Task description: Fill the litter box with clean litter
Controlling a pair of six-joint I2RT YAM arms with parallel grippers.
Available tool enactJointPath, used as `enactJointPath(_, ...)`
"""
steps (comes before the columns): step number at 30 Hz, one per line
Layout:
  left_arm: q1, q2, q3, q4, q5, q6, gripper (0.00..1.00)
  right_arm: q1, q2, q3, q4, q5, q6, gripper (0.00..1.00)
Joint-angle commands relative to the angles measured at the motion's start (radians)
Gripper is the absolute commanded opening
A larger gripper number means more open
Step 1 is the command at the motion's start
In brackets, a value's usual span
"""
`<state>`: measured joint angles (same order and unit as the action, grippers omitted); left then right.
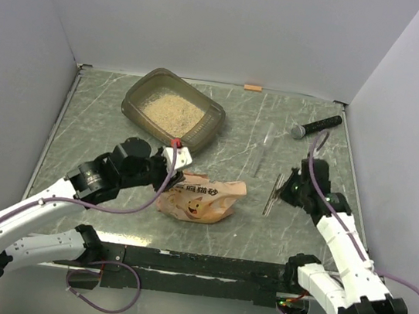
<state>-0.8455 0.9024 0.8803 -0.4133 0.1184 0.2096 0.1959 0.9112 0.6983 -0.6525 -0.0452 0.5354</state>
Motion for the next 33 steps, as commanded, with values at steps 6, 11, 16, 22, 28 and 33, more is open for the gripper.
enactJointPath(6, 0.003, 0.039, 0.247, -0.045, 0.121, -0.139, 0.49, 0.163, -0.038, 0.42, -0.068, -0.102, -0.212, 0.0)
enactJointPath(11, 0.035, 0.05, 0.258, 0.059, 0.246, -0.32, 0.49, 0.281, 0.014, 0.602, -0.049, -0.356, -0.273, 0.0)
enactJointPath(16, 0.175, 0.035, 0.195, 0.279, 0.508, -0.572, 0.46, 0.355, 0.048, 0.662, 0.005, -0.505, -0.29, 0.0)
enactJointPath(22, 0.345, 0.015, 0.037, 0.631, 0.771, -0.901, 0.42, 0.413, 0.057, 0.668, 0.091, -0.588, -0.298, 0.0)
enactJointPath(28, 0.376, 0.007, -0.102, 1.022, 0.851, -1.146, 0.44, 0.49, 0.094, 0.687, 0.103, -0.555, -0.321, 0.0)
enactJointPath(33, 0.382, 0.001, -0.17, 1.215, 0.846, -1.256, 0.44, 0.534, 0.129, 0.682, 0.129, -0.521, -0.298, 0.0)
